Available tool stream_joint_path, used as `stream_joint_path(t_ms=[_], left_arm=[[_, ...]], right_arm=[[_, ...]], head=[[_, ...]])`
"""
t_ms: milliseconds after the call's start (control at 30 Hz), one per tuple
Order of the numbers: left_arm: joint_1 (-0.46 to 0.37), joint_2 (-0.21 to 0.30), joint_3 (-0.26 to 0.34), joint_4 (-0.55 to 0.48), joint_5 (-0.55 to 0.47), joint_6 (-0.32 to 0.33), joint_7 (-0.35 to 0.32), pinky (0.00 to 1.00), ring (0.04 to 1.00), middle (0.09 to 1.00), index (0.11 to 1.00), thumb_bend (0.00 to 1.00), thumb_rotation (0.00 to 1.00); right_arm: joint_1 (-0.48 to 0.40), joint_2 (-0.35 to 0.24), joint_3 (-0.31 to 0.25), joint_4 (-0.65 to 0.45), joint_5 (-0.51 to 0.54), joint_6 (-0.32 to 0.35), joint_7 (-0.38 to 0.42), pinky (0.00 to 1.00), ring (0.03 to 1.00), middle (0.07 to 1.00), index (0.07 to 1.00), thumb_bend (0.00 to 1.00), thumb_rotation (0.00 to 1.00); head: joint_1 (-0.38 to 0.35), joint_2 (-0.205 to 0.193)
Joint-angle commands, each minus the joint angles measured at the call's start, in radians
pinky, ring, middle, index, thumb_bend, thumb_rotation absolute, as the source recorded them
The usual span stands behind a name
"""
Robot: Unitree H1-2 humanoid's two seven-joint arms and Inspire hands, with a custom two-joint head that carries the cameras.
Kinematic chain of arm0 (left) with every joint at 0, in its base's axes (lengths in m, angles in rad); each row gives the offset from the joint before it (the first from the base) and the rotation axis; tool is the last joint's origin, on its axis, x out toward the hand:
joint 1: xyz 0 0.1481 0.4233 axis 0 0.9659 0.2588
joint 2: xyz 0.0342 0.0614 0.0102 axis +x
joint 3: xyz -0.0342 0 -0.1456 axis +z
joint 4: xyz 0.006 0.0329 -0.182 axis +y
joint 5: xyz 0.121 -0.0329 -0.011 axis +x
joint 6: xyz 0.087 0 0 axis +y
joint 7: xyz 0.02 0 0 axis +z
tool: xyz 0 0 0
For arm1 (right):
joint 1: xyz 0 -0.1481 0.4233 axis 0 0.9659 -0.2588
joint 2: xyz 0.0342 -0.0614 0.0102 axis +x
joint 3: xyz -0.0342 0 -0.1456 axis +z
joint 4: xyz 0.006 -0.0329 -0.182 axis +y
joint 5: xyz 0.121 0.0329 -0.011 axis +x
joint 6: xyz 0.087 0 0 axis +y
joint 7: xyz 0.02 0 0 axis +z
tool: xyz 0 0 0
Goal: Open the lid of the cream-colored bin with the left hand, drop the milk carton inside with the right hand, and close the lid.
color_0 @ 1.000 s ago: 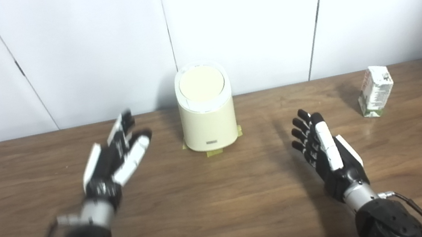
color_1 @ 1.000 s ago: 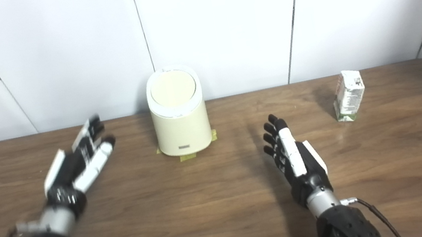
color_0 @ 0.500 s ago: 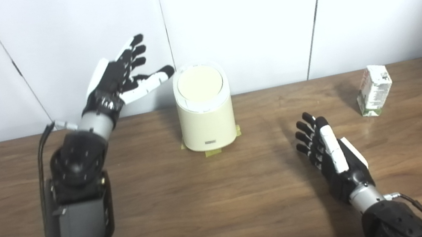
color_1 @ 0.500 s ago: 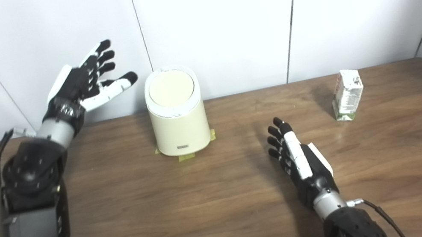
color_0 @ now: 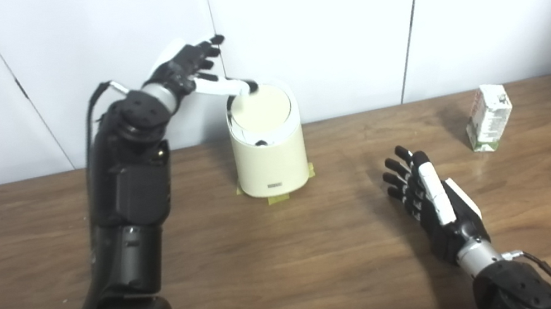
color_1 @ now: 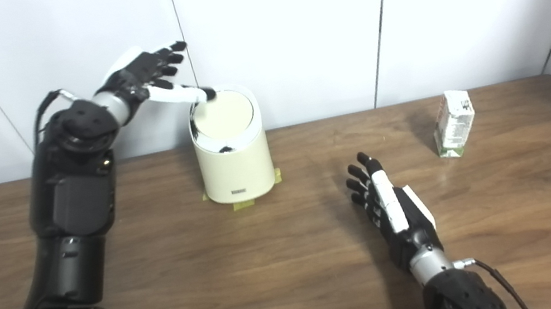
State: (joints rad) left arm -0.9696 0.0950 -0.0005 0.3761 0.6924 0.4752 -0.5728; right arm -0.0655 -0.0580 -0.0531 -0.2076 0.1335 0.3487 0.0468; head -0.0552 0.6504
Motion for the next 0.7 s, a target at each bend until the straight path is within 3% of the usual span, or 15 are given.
stream_joint_path(t_ms=[0,167,267,333,400,533,667], left_arm=[[-0.094,0.009,-0.018,0.017,0.008,-0.006,0.044,0.95,0.968,0.979,0.980,0.89,0.02],[-0.133,0.034,-0.129,0.099,0.010,-0.019,0.120,0.89,0.934,0.958,0.946,0.92,0.00],[-0.151,0.053,-0.216,0.132,0.040,-0.024,0.161,0.67,0.812,0.844,0.911,0.96,0.00],[-0.161,0.066,-0.273,0.144,0.057,-0.028,0.170,0.60,0.781,0.812,0.903,0.96,0.00],[-0.171,0.078,-0.328,0.152,0.079,-0.030,0.176,0.60,0.798,0.841,0.899,0.96,0.00],[-0.180,0.095,-0.400,0.156,0.102,-0.042,0.191,0.82,0.924,0.946,0.897,0.95,0.01],[-0.182,0.104,-0.436,0.166,0.103,-0.053,0.211,0.81,0.937,0.955,0.896,0.94,0.02]], right_arm=[[-0.030,0.000,-0.003,-0.042,0.000,-0.022,-0.001,0.94,0.930,0.948,0.987,0.63,1.00],[-0.032,0.006,0.001,-0.052,0.001,-0.018,-0.003,0.94,0.926,0.945,0.990,0.62,1.00],[-0.033,0.009,0.002,-0.056,-0.001,-0.014,-0.007,0.94,0.925,0.946,0.990,0.62,1.00],[-0.035,0.011,0.002,-0.058,-0.001,-0.009,-0.011,0.93,0.926,0.944,0.988,0.63,1.00],[-0.037,0.013,0.004,-0.059,-0.003,-0.005,-0.013,0.92,0.926,0.944,0.988,0.63,1.00],[-0.038,0.015,0.008,-0.062,-0.006,-0.007,-0.014,0.91,0.922,0.942,0.986,0.63,1.00],[-0.041,0.019,0.014,-0.064,-0.012,-0.008,-0.017,0.91,0.923,0.942,0.986,0.64,1.00]], head=[[-0.003,0.001],[-0.007,0.009],[-0.008,0.011],[-0.008,0.014],[-0.008,0.016],[-0.011,0.017],[-0.012,0.017]])
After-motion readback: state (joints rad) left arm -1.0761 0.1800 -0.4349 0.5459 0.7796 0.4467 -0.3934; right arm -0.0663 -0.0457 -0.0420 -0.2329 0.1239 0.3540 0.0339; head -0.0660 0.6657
